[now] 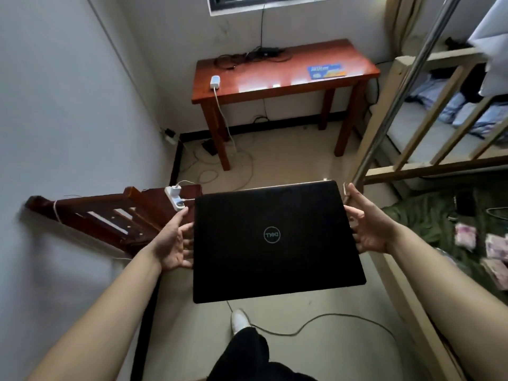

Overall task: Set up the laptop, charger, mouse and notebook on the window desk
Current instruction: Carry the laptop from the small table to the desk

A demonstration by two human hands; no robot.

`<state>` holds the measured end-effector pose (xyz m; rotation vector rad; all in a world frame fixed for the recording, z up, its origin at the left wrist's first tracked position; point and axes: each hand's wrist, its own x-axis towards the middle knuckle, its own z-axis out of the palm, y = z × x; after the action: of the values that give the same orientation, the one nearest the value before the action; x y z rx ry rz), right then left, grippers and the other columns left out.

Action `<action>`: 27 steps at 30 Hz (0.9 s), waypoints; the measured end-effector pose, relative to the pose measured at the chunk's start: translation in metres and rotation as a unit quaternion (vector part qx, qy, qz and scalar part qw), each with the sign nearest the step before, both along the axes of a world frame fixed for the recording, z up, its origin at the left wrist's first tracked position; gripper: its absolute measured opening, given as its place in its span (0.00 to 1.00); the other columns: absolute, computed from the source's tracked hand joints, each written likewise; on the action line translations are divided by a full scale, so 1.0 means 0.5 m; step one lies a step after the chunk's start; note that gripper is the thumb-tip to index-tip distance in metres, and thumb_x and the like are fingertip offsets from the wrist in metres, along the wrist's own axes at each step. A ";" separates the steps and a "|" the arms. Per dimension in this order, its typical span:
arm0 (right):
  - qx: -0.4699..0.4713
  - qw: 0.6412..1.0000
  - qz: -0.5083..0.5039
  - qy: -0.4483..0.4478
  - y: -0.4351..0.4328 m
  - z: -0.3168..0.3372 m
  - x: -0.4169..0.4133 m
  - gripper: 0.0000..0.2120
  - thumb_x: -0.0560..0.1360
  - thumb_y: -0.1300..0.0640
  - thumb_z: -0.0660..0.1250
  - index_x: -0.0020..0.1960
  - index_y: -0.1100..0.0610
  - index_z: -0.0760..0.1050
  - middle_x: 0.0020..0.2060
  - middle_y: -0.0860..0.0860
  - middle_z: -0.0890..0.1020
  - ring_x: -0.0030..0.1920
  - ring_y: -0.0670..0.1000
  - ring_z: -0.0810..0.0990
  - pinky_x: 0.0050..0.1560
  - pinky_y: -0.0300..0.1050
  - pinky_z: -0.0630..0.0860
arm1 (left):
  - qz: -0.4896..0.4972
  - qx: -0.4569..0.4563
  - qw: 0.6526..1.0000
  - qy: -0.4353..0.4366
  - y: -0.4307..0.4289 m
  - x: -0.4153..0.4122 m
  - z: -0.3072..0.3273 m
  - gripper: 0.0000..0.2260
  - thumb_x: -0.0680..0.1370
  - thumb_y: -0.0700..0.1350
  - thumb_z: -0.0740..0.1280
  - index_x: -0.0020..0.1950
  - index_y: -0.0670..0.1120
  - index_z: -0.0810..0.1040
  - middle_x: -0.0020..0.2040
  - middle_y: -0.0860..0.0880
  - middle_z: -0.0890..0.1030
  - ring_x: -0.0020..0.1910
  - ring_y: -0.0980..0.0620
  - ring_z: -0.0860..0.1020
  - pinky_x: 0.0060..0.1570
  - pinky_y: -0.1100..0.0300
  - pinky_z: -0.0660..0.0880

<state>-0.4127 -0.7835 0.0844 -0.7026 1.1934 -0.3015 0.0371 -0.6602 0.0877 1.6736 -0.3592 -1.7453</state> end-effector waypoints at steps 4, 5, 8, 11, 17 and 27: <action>0.017 0.999 -0.028 0.008 -0.093 -0.020 0.002 0.36 0.57 0.16 0.64 0.52 0.38 0.85 0.59 0.56 0.83 0.62 0.62 0.79 0.61 0.63 0.76 | -0.038 0.026 0.999 0.001 -0.169 0.003 -0.036 0.36 0.69 0.75 0.61 0.68 0.54 0.76 0.65 0.40 0.78 0.63 0.36 0.77 0.56 0.35 0.75; 0.022 0.999 -0.036 0.010 -0.121 -0.024 0.007 0.35 0.57 0.16 0.64 0.51 0.38 0.85 0.62 0.56 0.82 0.64 0.63 0.78 0.62 0.63 0.75 | -0.043 0.030 0.999 0.002 -0.213 0.008 -0.048 0.36 0.69 0.75 0.61 0.67 0.53 0.76 0.65 0.41 0.78 0.63 0.37 0.76 0.57 0.35 0.75; 0.012 0.997 -0.064 0.036 -0.229 -0.037 0.025 0.37 0.56 0.17 0.65 0.55 0.39 0.82 0.61 0.55 0.82 0.62 0.61 0.78 0.57 0.62 0.77 | -0.067 0.030 0.997 0.014 -0.368 0.026 -0.091 0.36 0.68 0.75 0.62 0.65 0.51 0.78 0.62 0.45 0.79 0.61 0.42 0.76 0.54 0.37 0.76; -0.005 0.992 -0.105 0.072 -0.355 -0.037 0.058 0.45 0.59 0.16 0.63 0.68 0.40 0.75 0.52 0.54 0.82 0.53 0.58 0.79 0.49 0.56 0.77 | -0.079 0.035 0.996 0.021 -0.540 0.047 -0.108 0.36 0.69 0.74 0.61 0.70 0.55 0.73 0.64 0.41 0.79 0.59 0.41 0.77 0.55 0.38 0.76; -0.004 0.985 -0.162 0.067 -0.574 0.009 0.100 0.48 0.60 0.17 0.63 0.72 0.42 0.72 0.43 0.53 0.82 0.41 0.56 0.80 0.39 0.50 0.77 | -0.111 0.023 0.993 0.029 -0.832 0.091 -0.072 0.36 0.68 0.74 0.63 0.69 0.56 0.73 0.64 0.43 0.79 0.62 0.40 0.77 0.60 0.35 0.73; 0.027 0.982 -0.177 0.064 -0.976 -0.037 0.143 0.33 0.59 0.16 0.62 0.54 0.35 0.78 0.62 0.59 0.80 0.61 0.64 0.78 0.52 0.60 0.78 | -0.126 0.043 0.991 -0.017 -1.233 0.085 -0.066 0.26 0.72 0.71 0.59 0.63 0.58 0.75 0.64 0.44 0.79 0.62 0.42 0.76 0.62 0.41 0.71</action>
<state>-0.3414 -1.2718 0.0657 -0.4639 1.4447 -0.5240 0.0794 -1.2769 0.0544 1.7838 -0.5365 -1.9410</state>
